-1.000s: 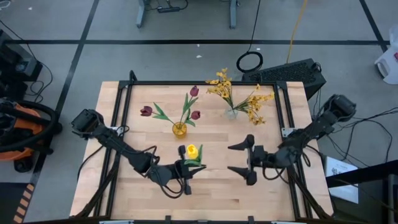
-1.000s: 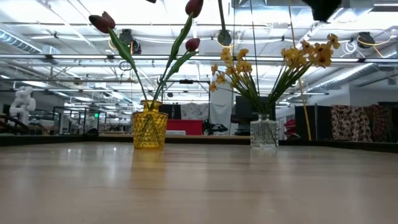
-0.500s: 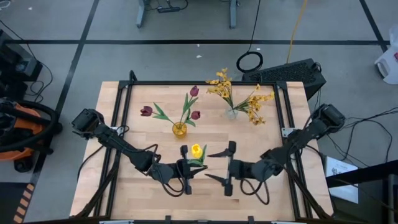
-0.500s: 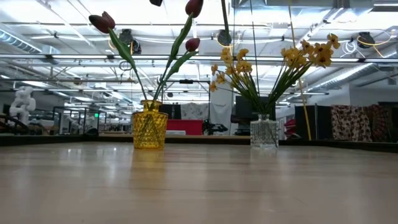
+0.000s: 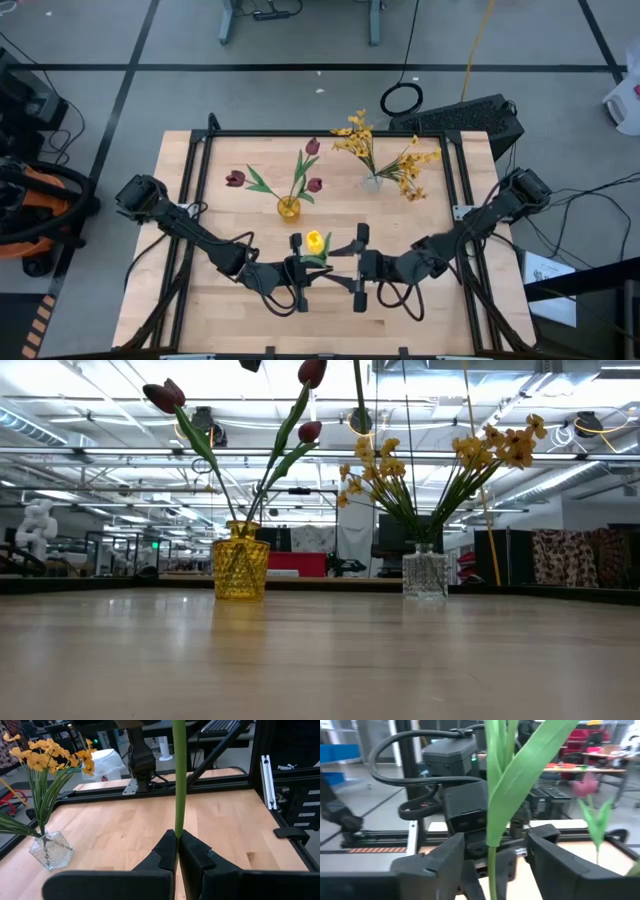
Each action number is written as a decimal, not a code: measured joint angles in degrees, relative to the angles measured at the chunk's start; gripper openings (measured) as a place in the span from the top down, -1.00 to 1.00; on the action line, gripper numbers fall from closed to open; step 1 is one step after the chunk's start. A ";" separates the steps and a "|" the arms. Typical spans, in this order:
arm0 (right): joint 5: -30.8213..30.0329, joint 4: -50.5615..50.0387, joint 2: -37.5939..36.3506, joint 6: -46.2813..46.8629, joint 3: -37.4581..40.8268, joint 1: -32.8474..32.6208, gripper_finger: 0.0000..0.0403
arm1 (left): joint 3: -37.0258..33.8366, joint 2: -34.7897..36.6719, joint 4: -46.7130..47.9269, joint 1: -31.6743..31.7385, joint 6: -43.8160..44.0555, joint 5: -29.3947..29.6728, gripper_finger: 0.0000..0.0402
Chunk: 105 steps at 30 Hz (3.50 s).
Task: Sort flowers into vase by color
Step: Put the yellow tulip into the transparent vase
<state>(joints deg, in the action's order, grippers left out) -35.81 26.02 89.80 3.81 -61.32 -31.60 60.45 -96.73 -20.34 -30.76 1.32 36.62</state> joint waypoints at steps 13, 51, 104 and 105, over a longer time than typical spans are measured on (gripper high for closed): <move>2.92 -0.33 0.11 -0.46 0.00 1.15 0.62 | 0.00 0.00 -0.07 0.00 0.11 0.02 0.94; -54.12 -0.07 -0.60 13.06 15.20 15.50 1.00 | -0.02 -0.07 9.38 -0.97 12.90 -0.39 -0.46; -46.36 11.78 1.01 4.12 13.19 30.58 1.00 | -0.02 -0.04 10.32 -0.70 13.16 -0.42 -0.46; -46.34 11.78 1.01 4.30 13.18 30.69 1.00 | -0.02 -0.04 10.32 -0.70 13.15 -0.42 -0.46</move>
<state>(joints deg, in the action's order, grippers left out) -82.14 37.80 90.80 8.11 -48.14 -0.91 60.42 -96.77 -10.02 -31.46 14.48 36.21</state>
